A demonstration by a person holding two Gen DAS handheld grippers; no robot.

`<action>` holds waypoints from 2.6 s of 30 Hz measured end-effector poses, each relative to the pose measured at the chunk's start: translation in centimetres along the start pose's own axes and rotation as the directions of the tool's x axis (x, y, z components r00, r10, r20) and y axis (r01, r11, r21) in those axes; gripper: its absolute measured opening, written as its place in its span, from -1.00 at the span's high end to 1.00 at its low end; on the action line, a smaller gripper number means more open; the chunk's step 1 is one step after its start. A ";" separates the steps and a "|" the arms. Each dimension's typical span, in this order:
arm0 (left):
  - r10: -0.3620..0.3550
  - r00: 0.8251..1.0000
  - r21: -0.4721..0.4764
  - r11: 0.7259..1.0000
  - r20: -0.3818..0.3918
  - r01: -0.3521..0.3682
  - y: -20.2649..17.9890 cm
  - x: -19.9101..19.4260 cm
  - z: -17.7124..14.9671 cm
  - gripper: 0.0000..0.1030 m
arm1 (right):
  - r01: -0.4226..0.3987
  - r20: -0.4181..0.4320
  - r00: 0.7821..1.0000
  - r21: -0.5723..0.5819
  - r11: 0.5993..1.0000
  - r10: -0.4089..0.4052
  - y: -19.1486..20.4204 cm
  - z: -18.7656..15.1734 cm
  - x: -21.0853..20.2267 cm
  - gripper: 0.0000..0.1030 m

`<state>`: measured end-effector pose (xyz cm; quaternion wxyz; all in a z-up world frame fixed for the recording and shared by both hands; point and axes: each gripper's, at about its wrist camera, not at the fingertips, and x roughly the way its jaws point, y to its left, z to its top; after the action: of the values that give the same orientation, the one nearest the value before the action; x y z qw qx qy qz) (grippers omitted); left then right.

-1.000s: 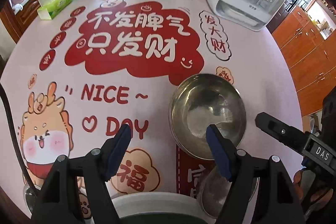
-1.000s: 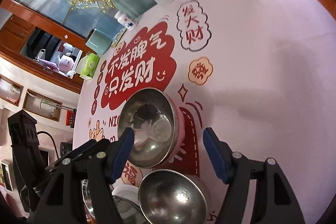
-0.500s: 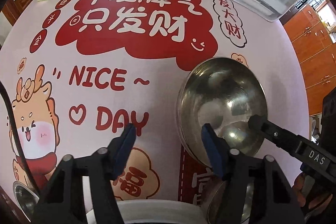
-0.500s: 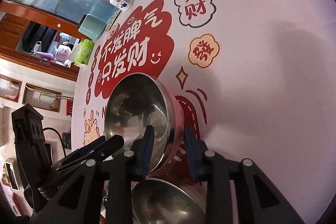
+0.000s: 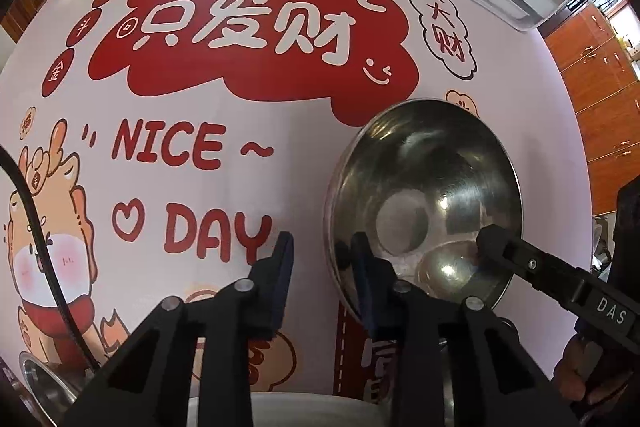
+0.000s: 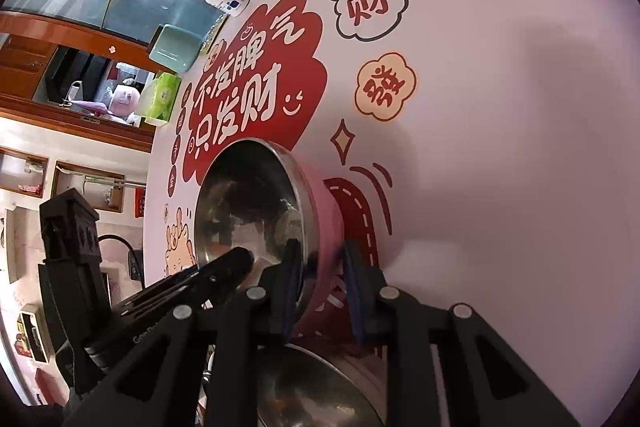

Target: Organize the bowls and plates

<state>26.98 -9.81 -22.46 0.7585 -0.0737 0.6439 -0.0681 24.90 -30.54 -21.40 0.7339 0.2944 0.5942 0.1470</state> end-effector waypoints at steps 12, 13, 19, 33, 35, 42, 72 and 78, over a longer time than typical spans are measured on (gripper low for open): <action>-0.015 1.000 0.035 0.999 0.016 0.015 -0.8 0.0 0.0 0.76 | -0.028 -0.003 1.000 0.038 0.999 0.028 -0.6 -0.1 -0.1 0.61; -0.015 1.000 0.037 0.999 0.019 0.014 -0.9 -0.1 0.0 0.76 | -0.029 -0.004 1.000 0.040 0.999 0.030 -0.6 -0.2 -0.2 0.61; -0.025 0.999 0.040 0.999 0.045 0.023 -0.7 -1.7 -0.3 0.76 | -0.033 0.021 0.999 0.009 0.999 0.032 0.5 -0.4 -1.1 0.61; -0.045 0.991 0.052 0.998 0.129 0.039 0.5 -8.1 -2.4 0.76 | -0.051 0.083 0.995 -0.058 0.997 0.056 4.8 -2.6 -4.7 0.61; -0.050 0.988 0.052 0.998 0.146 0.042 0.8 -9.1 -2.9 0.76 | -0.053 0.090 0.994 -0.072 0.996 0.060 5.5 -3.2 -5.2 0.61; -0.062 0.980 0.043 0.998 0.188 0.054 2.3 -11.9 -4.9 0.75 | -0.058 0.103 0.992 -0.111 0.992 0.069 8.0 -5.2 -6.3 0.61; 0.006 0.981 -0.075 0.997 0.193 0.009 16.4 -17.4 -15.3 0.74 | -0.060 -0.018 0.998 -0.234 0.970 0.057 18.8 -16.8 -0.6 0.61; 0.013 0.987 -0.083 0.997 0.159 0.001 19.2 -17.5 -17.1 0.74 | -0.052 -0.050 0.998 -0.234 0.971 0.041 20.3 -19.0 1.0 0.61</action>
<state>7.47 12.02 -12.08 0.8041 -0.1084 0.5837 -0.0330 9.70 -9.15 -12.13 0.7464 0.2158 0.5819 0.2402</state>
